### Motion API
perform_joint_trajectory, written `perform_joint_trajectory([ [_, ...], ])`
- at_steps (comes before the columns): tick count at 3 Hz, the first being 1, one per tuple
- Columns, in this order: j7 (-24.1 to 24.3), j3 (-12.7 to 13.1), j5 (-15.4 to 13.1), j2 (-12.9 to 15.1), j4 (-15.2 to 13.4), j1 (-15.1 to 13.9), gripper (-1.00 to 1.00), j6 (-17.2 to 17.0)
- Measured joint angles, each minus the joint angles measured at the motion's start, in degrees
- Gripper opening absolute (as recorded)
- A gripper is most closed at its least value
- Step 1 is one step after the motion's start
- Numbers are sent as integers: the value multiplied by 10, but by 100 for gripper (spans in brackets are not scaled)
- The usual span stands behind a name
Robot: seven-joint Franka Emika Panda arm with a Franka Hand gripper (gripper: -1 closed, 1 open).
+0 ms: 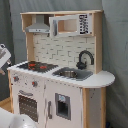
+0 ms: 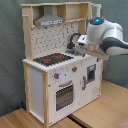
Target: Play with the kitchen
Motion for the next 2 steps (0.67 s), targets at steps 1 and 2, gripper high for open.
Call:
perform_joint_trajectory([
  [1,3,-10,-13,-28,-32,36,100,2],
  [2,3,-23,-33,-61,-62,64,100,3],
])
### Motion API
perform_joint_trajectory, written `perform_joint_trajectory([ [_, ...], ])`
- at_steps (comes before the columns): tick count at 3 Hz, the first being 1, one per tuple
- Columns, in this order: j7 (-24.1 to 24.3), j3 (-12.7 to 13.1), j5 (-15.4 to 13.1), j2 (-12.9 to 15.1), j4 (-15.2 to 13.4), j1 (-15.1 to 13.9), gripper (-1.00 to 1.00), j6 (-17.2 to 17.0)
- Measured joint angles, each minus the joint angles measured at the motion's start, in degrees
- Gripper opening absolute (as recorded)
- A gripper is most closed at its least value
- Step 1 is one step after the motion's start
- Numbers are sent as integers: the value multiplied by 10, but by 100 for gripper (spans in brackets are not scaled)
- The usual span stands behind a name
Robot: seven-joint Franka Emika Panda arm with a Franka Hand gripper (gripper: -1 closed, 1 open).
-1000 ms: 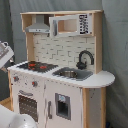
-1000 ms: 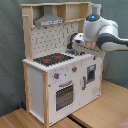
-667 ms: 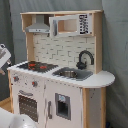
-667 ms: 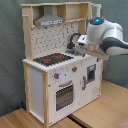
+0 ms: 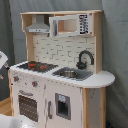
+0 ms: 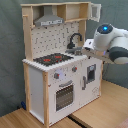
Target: Play with the kitchen
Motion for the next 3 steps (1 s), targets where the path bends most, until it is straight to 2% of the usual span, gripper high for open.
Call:
perform_joint_trajectory([
  [1,0,-16,-30,-36,-26,24,100,-2],
  [3,-7,-48,-118,-104,-62,71,100,-18],
])
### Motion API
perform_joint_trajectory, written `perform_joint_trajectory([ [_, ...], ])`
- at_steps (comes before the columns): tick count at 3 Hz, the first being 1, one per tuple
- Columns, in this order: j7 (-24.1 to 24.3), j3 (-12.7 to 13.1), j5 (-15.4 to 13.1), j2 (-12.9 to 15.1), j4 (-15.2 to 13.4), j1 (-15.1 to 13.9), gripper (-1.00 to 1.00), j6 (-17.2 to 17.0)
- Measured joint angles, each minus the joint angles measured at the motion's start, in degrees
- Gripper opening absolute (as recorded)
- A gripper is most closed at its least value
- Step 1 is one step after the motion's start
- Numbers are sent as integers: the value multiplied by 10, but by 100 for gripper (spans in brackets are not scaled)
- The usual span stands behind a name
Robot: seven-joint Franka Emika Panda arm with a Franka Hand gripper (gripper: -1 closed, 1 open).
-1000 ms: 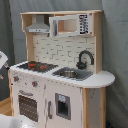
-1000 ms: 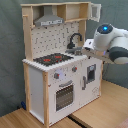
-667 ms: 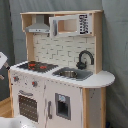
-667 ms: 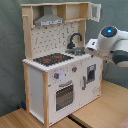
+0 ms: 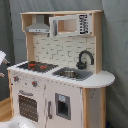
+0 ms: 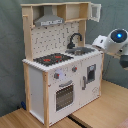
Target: Play with the kitchen
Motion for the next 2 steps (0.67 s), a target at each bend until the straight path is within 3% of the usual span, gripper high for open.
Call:
perform_joint_trajectory([
  [2,-6,-9,-105,-50,-26,21,100,9],
])
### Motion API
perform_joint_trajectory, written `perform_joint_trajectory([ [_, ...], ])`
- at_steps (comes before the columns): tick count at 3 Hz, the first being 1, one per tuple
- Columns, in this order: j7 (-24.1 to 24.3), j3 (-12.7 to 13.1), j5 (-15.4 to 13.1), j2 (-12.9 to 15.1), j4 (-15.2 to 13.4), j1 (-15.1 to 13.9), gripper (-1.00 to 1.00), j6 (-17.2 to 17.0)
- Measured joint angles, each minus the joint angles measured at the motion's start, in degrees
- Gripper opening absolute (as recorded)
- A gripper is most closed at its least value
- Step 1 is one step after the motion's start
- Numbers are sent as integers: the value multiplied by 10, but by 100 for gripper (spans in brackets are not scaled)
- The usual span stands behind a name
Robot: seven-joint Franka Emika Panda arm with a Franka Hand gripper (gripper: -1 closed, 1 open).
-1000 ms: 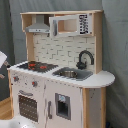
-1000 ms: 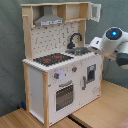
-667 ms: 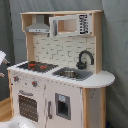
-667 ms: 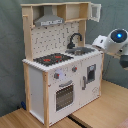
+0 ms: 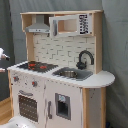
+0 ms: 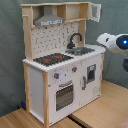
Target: Play with the kitchen
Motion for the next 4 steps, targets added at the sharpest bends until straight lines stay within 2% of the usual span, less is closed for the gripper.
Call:
perform_joint_trajectory([
  [2,17,-10,-102,-23,-45,0,100,70],
  [3,46,-29,-146,-41,-69,1,100,109],
  [4,78,-44,-174,-58,-90,1,100,140],
])
